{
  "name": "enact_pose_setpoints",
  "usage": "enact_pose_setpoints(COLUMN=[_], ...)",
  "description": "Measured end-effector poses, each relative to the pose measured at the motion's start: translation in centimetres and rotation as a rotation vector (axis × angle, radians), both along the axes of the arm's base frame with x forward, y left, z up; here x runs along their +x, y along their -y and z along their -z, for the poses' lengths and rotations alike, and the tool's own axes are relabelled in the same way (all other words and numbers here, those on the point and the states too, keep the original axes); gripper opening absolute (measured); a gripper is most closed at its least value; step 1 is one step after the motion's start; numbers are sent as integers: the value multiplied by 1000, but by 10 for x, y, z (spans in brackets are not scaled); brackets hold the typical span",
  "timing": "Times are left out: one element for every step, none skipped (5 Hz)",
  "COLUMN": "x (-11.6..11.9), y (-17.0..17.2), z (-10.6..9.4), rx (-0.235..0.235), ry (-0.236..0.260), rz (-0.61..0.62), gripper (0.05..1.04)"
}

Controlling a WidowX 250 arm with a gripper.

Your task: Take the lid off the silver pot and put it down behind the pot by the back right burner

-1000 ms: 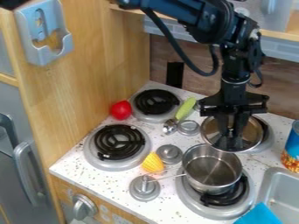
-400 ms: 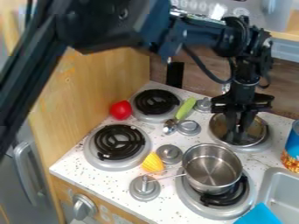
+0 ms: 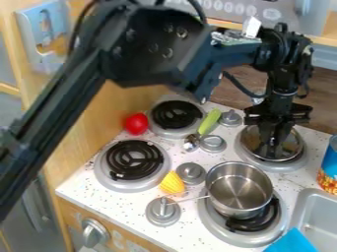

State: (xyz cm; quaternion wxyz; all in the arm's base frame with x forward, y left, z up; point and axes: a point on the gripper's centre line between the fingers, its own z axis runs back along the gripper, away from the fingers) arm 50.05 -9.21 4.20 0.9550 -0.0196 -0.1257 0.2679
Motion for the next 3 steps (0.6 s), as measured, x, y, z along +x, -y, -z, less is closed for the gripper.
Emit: enact_pose_setpoints(x=[7, 10, 15], y=[-2, -3, -4], z=[3, 4, 4], rx=[12, 10, 17], ry=[-10, -2, 48], rz=[-7, -10, -2], gripper=[323, 323, 323])
